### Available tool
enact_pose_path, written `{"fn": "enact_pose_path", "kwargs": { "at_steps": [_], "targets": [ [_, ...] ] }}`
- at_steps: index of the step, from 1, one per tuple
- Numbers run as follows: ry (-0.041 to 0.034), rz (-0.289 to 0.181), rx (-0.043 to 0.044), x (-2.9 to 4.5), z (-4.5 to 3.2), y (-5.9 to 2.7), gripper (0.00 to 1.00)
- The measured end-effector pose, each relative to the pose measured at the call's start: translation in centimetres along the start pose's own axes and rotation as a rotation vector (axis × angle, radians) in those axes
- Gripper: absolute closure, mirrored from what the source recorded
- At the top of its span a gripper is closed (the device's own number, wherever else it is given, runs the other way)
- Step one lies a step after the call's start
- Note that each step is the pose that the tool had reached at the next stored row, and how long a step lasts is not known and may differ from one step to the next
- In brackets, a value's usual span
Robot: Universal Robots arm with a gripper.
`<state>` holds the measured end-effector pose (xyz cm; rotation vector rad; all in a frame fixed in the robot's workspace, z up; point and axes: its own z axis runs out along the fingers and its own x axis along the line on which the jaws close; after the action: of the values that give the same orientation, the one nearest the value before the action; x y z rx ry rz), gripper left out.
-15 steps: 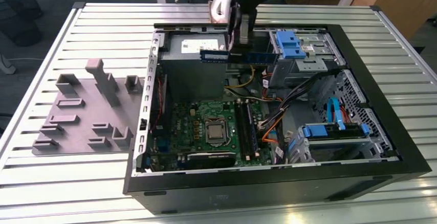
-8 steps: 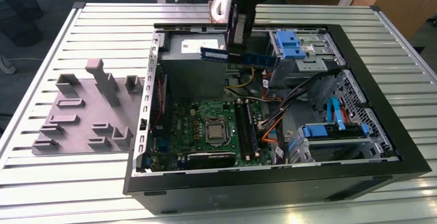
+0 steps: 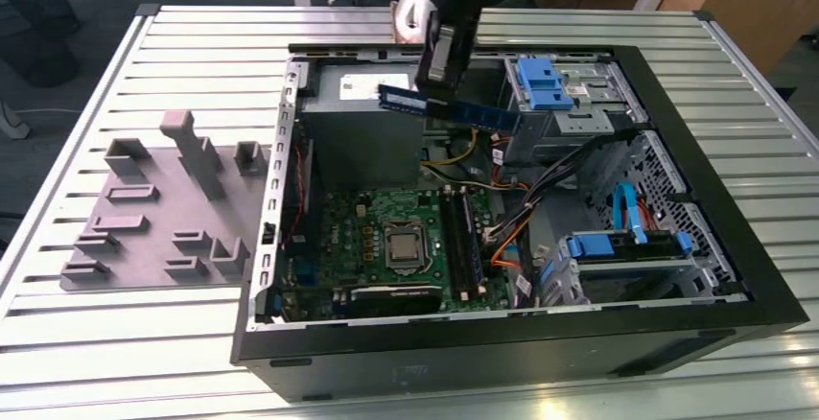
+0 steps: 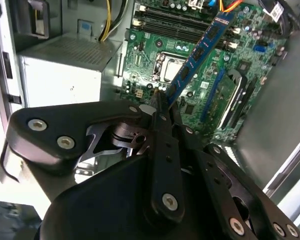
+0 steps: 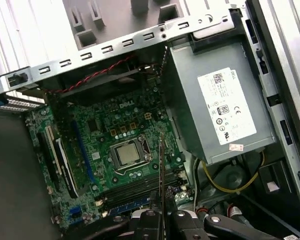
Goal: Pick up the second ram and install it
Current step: 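Insert the second ram into the second slot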
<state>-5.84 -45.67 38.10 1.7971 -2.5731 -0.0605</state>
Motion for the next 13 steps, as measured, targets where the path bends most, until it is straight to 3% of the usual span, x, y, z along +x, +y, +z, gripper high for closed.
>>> {"fn": "enact_pose_path", "kwargs": {
  "at_steps": [13],
  "targets": [
    [-0.0049,0.17,0.0039,-0.18,0.13,0.06,0.86]
  ]
}}
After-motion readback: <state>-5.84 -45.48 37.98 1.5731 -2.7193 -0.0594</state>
